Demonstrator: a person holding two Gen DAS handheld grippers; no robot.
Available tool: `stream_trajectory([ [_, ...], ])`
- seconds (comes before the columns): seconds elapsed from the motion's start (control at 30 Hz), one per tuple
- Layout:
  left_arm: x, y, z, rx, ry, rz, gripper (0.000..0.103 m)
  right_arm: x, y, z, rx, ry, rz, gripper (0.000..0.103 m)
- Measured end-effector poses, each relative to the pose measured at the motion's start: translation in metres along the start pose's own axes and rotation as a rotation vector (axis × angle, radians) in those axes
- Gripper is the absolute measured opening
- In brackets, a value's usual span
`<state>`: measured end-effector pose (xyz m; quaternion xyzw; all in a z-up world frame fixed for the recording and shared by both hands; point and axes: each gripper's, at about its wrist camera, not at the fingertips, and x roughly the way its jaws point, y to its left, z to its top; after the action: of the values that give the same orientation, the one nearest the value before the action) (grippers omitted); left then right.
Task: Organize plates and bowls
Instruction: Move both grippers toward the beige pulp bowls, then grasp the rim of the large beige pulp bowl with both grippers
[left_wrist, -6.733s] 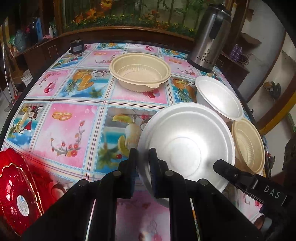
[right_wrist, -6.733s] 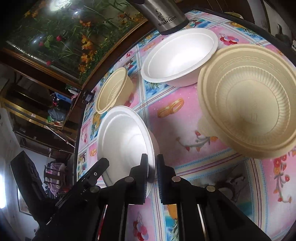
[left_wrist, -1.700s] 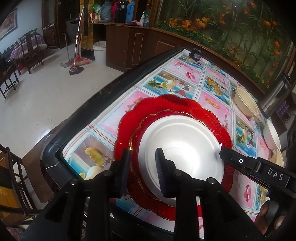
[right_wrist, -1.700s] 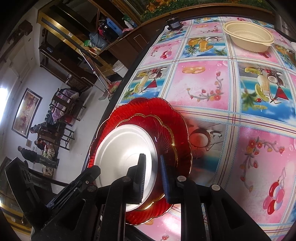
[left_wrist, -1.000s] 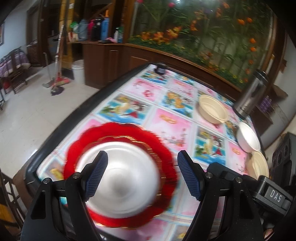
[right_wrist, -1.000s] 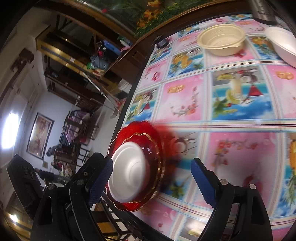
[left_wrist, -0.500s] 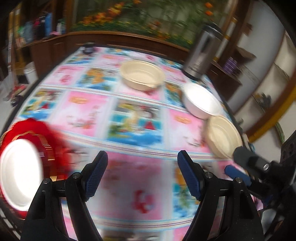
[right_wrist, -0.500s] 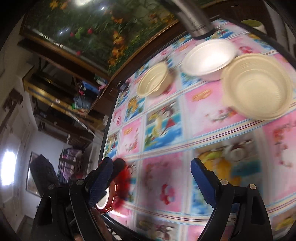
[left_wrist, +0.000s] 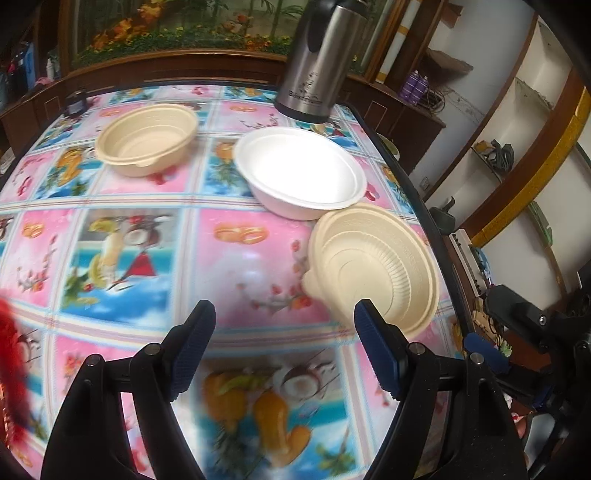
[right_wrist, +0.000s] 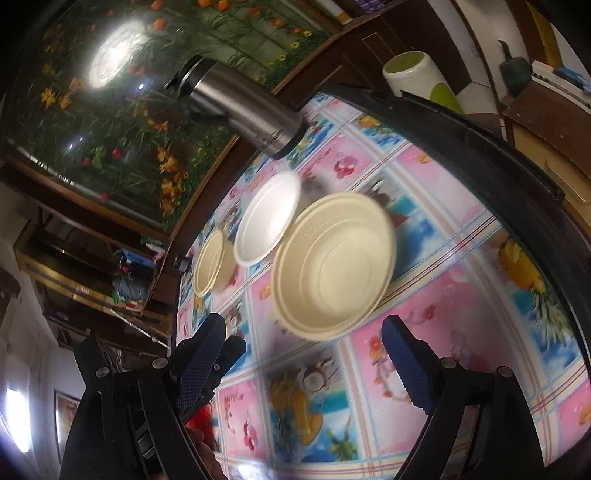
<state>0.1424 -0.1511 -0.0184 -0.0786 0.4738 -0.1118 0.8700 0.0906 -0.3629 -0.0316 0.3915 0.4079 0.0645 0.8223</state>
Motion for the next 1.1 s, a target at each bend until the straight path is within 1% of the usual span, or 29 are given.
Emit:
stream_trajectory([
  [0.17, 0.021, -0.008, 0.009, -0.016, 0.02, 0.005, 0.077, 0.013, -0.018, 0.017, 0.041, 0.002, -0.025, 0.085],
  [0.27, 0.032, -0.011, 0.015, -0.021, 0.026, 0.009, 0.077, 0.022, -0.025, 0.023, 0.052, 0.007, -0.043, 0.079],
  [0.37, 0.039, -0.016, 0.018, -0.018, 0.031, 0.009, 0.077, 0.029, -0.03, 0.025, 0.053, 0.013, -0.065, 0.075],
  [0.53, 0.05, -0.02, 0.021, -0.007, 0.035, 0.025, 0.077, 0.04, -0.036, 0.03, 0.056, 0.026, -0.101, 0.065],
  [0.6, 0.052, -0.02, 0.022, -0.003, 0.031, 0.035, 0.077, 0.046, -0.037, 0.032, 0.051, 0.035, -0.116, 0.064],
  [0.77, 0.059, -0.021, 0.021, 0.013, 0.031, 0.063, 0.075, 0.053, -0.039, 0.031, 0.05, 0.046, -0.141, 0.056],
  [0.83, 0.063, -0.02, 0.02, 0.015, 0.045, 0.072, 0.066, 0.055, -0.039, 0.031, 0.044, 0.048, -0.153, 0.054],
  [0.87, 0.066, -0.02, 0.02, 0.016, 0.053, 0.079, 0.064, 0.056, -0.039, 0.03, 0.039, 0.05, -0.159, 0.053],
  [0.93, 0.07, -0.021, 0.019, 0.023, 0.061, 0.091, 0.053, 0.059, -0.039, 0.029, 0.036, 0.057, -0.172, 0.049],
  [0.97, 0.072, -0.022, 0.019, 0.032, 0.067, 0.103, 0.049, 0.06, -0.04, 0.029, 0.035, 0.059, -0.177, 0.047],
  [1.0, 0.074, -0.022, 0.018, 0.04, 0.074, 0.115, 0.042, 0.061, -0.04, 0.029, 0.034, 0.063, -0.184, 0.042],
  [1.03, 0.074, -0.022, 0.017, 0.042, 0.077, 0.116, 0.037, 0.063, -0.041, 0.028, 0.03, 0.068, -0.192, 0.036],
  [1.07, 0.076, -0.022, 0.016, 0.047, 0.078, 0.119, 0.035, 0.065, -0.041, 0.027, 0.025, 0.073, -0.198, 0.031],
  [1.1, 0.076, -0.023, 0.016, 0.056, 0.076, 0.117, 0.031, 0.066, -0.041, 0.026, 0.02, 0.078, -0.207, 0.022],
])
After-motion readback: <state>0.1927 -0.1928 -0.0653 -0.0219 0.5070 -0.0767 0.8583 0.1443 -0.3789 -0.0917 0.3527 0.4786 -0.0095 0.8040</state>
